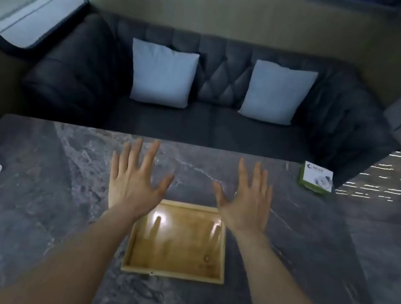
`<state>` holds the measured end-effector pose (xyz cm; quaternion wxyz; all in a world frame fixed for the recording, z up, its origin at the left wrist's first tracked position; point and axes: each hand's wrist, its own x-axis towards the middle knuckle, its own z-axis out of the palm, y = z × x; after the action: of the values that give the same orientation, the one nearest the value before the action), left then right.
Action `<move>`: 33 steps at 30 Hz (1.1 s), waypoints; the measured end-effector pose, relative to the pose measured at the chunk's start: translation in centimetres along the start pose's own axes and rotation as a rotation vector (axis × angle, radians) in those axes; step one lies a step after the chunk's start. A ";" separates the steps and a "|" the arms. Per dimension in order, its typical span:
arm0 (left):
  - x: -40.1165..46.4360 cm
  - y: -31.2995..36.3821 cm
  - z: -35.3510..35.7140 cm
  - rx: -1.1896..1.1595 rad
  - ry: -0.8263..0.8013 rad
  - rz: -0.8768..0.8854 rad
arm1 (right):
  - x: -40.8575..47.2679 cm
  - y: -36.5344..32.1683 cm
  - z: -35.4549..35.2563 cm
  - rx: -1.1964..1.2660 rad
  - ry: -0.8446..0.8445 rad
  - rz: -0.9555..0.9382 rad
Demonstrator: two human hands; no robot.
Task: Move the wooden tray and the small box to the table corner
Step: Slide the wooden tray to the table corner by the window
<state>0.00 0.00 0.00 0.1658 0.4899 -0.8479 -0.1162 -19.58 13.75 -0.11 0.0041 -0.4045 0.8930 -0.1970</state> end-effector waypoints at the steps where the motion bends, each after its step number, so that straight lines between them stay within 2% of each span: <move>1: -0.5 -0.4 0.6 0.007 -0.044 -0.023 | -0.3 0.2 0.6 0.008 -0.056 0.035; 8: -4.1 -3.6 5.7 -0.031 -0.203 -0.148 | -3.5 2.5 5.3 0.000 -0.227 0.166; 11: -5.1 -4.3 7.2 -0.034 -0.320 -0.226 | -4.4 3.0 6.7 0.000 -0.311 0.222; 17: -6.1 -5.5 9.6 -0.068 -0.453 -0.364 | -5.7 3.7 9.2 0.037 -0.458 0.400; 23: -5.9 -5.9 10.7 0.017 -0.546 -0.551 | -6.1 4.1 10.9 0.055 -0.487 0.557; 27: -5.9 -6.6 11.6 0.036 -0.623 -0.578 | -5.9 4.4 11.5 0.102 -0.483 0.618; 33: -5.8 -6.9 12.2 0.016 -0.603 -0.590 | -5.9 5.0 12.1 0.172 -0.462 0.689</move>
<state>3.38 2.07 -14.67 -0.1341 0.6571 -0.6826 -0.2904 -17.21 16.78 -13.91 0.3034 -0.1140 0.9320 -0.1620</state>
